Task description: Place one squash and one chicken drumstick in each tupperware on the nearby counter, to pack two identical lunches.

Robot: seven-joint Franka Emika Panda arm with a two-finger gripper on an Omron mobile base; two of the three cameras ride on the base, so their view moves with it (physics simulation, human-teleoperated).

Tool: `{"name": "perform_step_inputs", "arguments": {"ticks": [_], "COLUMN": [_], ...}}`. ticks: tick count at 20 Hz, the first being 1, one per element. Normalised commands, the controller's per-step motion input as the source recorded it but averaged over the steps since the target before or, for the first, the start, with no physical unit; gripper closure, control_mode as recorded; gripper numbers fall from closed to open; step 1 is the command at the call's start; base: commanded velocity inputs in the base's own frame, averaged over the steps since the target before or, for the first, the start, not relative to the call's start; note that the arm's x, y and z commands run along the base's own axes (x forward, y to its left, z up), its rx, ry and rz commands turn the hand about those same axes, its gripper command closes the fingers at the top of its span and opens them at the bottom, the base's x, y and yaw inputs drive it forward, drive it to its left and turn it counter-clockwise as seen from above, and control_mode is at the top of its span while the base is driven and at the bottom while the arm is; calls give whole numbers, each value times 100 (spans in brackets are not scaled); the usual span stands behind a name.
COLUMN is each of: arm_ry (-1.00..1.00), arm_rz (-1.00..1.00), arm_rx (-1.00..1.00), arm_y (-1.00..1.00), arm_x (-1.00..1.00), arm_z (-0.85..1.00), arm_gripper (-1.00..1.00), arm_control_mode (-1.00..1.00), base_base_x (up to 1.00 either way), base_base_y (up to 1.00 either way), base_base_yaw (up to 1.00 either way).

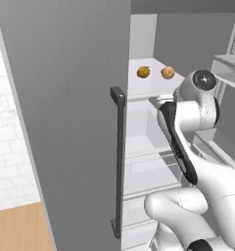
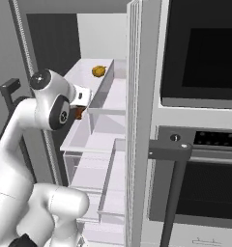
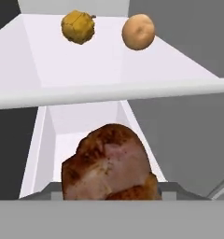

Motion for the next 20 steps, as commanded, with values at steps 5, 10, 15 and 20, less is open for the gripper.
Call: {"name": "perform_step_inputs", "arguments": {"ticks": [5, 10, 15, 20], "arm_ry": [0, 0, 0, 0], "arm_rz": [10, 3, 0, 0], "arm_rx": [-5, -1, 0, 0], "arm_y": [13, 5, 0, 0], "arm_x": [-100, -20, 0, 0], "arm_z": [-37, -13, 0, 0], "arm_gripper": [100, 100, 100, 100], "arm_control_mode": [-100, 100, 100, 100], "base_base_x": [0, -80, -100, -96], "base_base_y": [0, 3, -11, -76], "base_base_yaw": [0, 10, 5, -18]}}
